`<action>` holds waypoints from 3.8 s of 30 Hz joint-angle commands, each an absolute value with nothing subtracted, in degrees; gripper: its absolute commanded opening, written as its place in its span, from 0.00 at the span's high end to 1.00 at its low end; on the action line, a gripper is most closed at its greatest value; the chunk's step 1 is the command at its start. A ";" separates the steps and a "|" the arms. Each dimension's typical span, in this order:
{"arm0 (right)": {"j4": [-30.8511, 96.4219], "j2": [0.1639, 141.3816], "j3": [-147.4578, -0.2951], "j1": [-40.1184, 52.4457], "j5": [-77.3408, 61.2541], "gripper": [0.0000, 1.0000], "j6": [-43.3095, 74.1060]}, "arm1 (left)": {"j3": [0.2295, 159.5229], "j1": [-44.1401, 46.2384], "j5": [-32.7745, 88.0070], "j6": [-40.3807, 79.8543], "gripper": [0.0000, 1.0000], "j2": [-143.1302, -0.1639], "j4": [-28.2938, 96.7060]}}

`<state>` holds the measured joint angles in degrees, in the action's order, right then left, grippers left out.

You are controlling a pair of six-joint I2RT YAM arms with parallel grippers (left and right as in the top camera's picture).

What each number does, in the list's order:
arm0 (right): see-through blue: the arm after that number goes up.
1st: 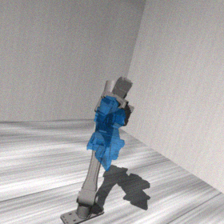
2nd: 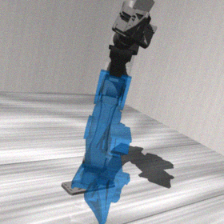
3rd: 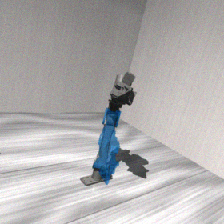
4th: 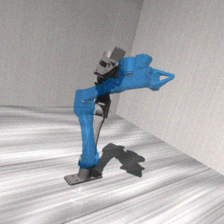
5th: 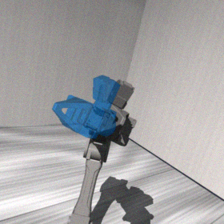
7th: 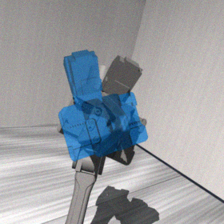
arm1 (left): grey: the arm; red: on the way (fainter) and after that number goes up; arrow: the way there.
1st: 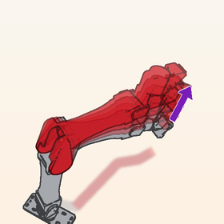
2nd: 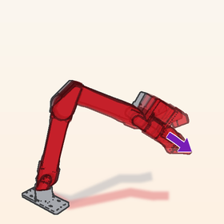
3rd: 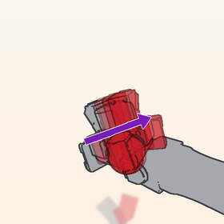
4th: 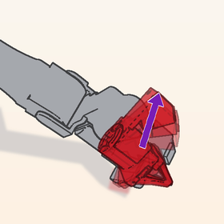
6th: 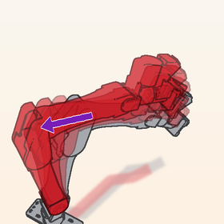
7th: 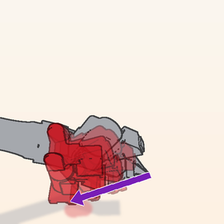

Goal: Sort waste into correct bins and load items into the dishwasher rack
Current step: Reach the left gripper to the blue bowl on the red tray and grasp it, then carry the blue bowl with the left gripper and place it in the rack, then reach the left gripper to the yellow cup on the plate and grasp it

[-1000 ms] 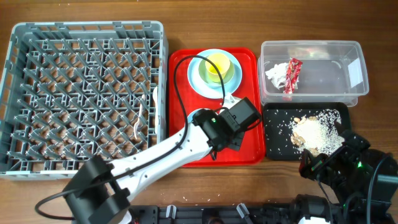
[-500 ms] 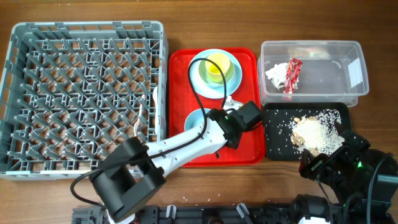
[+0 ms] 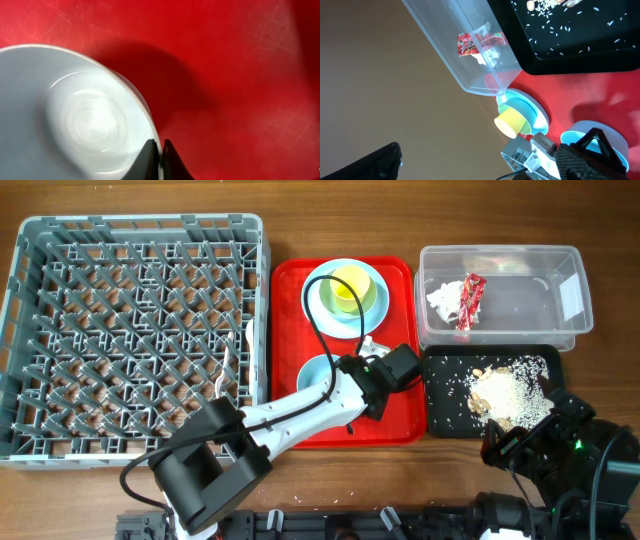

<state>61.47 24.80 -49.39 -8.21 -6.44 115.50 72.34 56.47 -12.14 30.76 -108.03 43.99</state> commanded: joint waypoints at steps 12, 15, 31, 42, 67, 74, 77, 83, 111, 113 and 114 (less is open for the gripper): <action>61.43 24.53 -49.87 -8.56 -6.92 0.00 118.65 | 70.96 56.12 -12.71 30.92 0.85 -108.77 44.38; 61.43 24.53 -49.87 -8.56 -6.92 0.00 118.65 | 70.19 56.12 -12.75 30.89 0.91 -108.79 43.86; 61.43 24.53 -49.87 -8.56 -6.92 0.00 118.67 | 107.11 32.23 17.85 19.49 0.96 -102.80 54.26; 61.43 24.53 -49.87 -8.56 -6.90 0.00 118.65 | 108.03 -4.10 82.15 19.73 0.96 -112.60 44.47; 61.43 24.53 -49.87 -8.56 -6.92 0.00 118.67 | 107.92 -22.44 69.89 22.50 0.85 -134.02 54.74; 61.43 24.53 -49.87 -8.56 -6.90 0.00 118.67 | 108.84 -25.87 62.26 22.55 0.47 -127.76 55.40; 61.43 24.53 -49.87 -8.56 -6.92 0.00 118.67 | 109.10 -26.44 57.78 22.76 0.40 -122.17 55.42; 61.43 24.53 -49.87 -8.56 -6.92 0.00 118.65 | 109.10 -22.94 37.65 22.70 0.35 -109.51 60.80; 61.43 24.53 -49.87 -8.56 -6.92 0.00 118.65 | 107.48 -7.84 14.92 21.02 0.96 -113.12 64.73; 61.43 24.53 -49.87 -8.56 -6.92 0.00 118.67 | 107.48 -7.01 15.11 20.97 0.96 -112.81 64.25; 61.43 24.53 -49.87 -8.56 -6.92 0.00 118.65 | 107.46 -6.35 14.46 20.97 0.96 -112.84 64.12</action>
<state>61.32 24.80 -49.39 -8.21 -6.44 115.52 107.61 -8.23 8.43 21.47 -115.59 64.69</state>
